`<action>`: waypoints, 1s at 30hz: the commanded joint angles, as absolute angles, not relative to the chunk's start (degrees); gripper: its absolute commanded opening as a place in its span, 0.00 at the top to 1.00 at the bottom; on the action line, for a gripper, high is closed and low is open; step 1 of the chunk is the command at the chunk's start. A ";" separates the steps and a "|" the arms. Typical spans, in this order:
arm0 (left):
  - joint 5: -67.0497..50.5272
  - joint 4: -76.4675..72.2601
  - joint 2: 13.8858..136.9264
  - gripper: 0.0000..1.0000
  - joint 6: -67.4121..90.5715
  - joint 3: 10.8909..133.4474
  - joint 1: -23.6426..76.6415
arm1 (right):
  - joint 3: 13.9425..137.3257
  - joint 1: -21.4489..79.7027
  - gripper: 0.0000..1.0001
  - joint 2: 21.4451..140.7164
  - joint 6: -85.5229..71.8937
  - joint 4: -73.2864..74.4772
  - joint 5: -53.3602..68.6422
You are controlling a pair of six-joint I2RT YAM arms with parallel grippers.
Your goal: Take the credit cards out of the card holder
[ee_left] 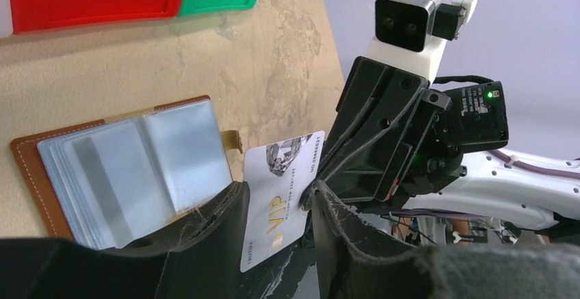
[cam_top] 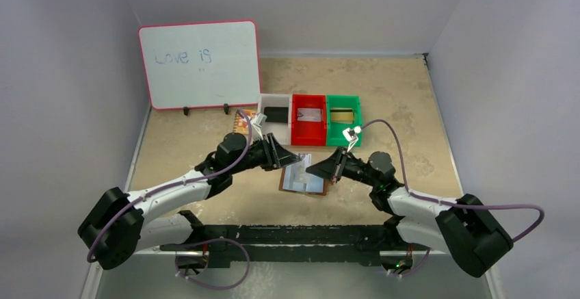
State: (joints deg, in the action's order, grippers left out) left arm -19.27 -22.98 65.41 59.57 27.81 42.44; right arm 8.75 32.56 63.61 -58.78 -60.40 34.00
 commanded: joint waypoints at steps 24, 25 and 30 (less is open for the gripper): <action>-8.11 -12.78 69.95 0.68 55.46 35.69 51.90 | 13.97 32.61 1.00 58.27 -57.32 -46.21 25.22; -7.76 -12.68 69.90 0.69 55.42 35.69 52.04 | 14.04 32.61 1.00 58.34 -57.31 -46.06 25.18; -6.71 -11.09 69.52 0.77 54.26 36.45 52.38 | 14.12 32.61 1.00 58.10 -57.23 -45.93 25.20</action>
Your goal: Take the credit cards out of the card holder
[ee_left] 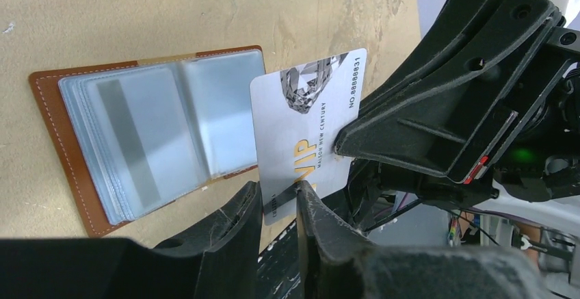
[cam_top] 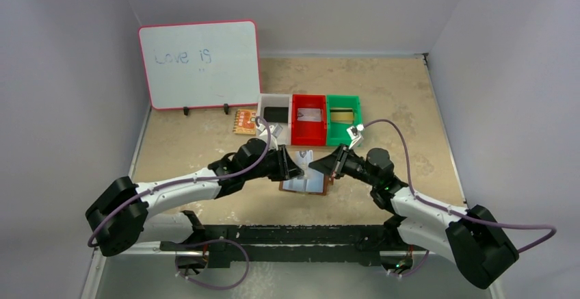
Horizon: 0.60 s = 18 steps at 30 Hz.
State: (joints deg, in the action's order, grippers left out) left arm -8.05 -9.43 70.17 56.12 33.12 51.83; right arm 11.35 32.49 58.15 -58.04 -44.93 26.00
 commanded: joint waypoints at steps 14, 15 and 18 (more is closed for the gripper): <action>-7.42 -10.62 70.53 0.82 53.12 37.75 52.68 | 14.37 32.61 0.95 60.14 -57.04 -48.23 27.54; -7.39 -10.64 70.67 0.82 53.17 37.83 52.77 | 14.19 32.63 0.95 60.27 -57.22 -48.70 27.69; -7.47 -10.77 71.13 0.82 53.10 37.85 52.88 | 13.81 32.65 0.94 60.26 -57.33 -49.35 27.90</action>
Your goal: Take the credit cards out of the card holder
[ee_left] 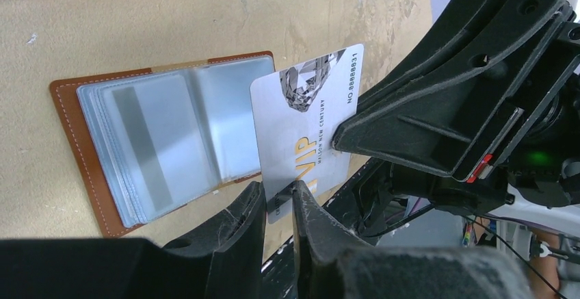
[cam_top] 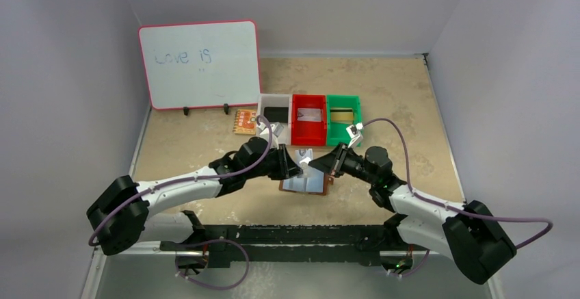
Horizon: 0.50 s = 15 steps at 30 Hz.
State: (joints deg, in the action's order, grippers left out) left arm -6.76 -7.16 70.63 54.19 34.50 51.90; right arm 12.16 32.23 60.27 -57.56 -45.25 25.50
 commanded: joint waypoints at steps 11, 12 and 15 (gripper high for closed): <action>-7.70 -10.81 72.12 0.83 52.95 38.43 53.00 | 13.79 32.61 0.90 60.35 -56.92 -48.53 28.18; -7.72 -10.81 72.13 0.83 52.95 38.41 52.98 | 13.80 32.61 0.90 60.43 -56.86 -48.58 28.17; -7.61 -10.53 72.13 0.83 52.91 38.49 52.98 | 13.65 32.63 0.94 60.05 -56.87 -48.42 27.49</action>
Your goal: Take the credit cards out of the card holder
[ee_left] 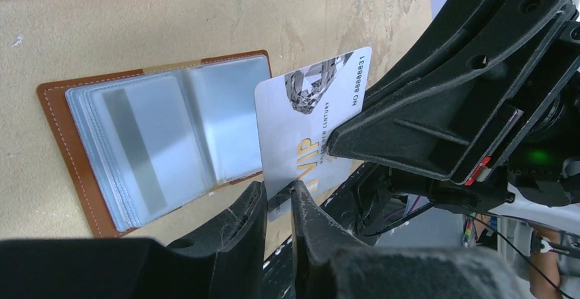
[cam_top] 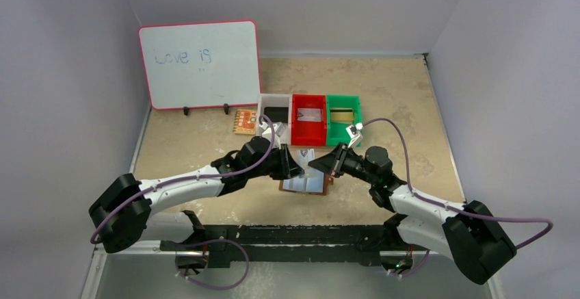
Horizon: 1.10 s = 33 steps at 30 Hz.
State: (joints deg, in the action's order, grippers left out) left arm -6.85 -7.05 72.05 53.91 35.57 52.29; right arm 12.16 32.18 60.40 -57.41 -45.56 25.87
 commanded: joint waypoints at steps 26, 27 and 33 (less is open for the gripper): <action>28.30 15.36 52.54 0.36 56.18 37.21 53.00 | 35.68 32.70 1.00 55.13 -8.14 -17.31 -12.36; 29.55 16.75 51.68 0.36 56.42 37.33 53.00 | 36.13 32.79 1.00 55.78 -3.31 -18.42 -11.59; 38.24 25.34 46.35 0.34 55.90 38.33 53.00 | 41.16 32.78 1.00 62.51 16.15 -18.10 -1.66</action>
State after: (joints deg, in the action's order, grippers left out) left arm 28.91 18.65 49.43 55.94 36.21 52.90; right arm 35.62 32.58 58.96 -1.74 -16.60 -6.28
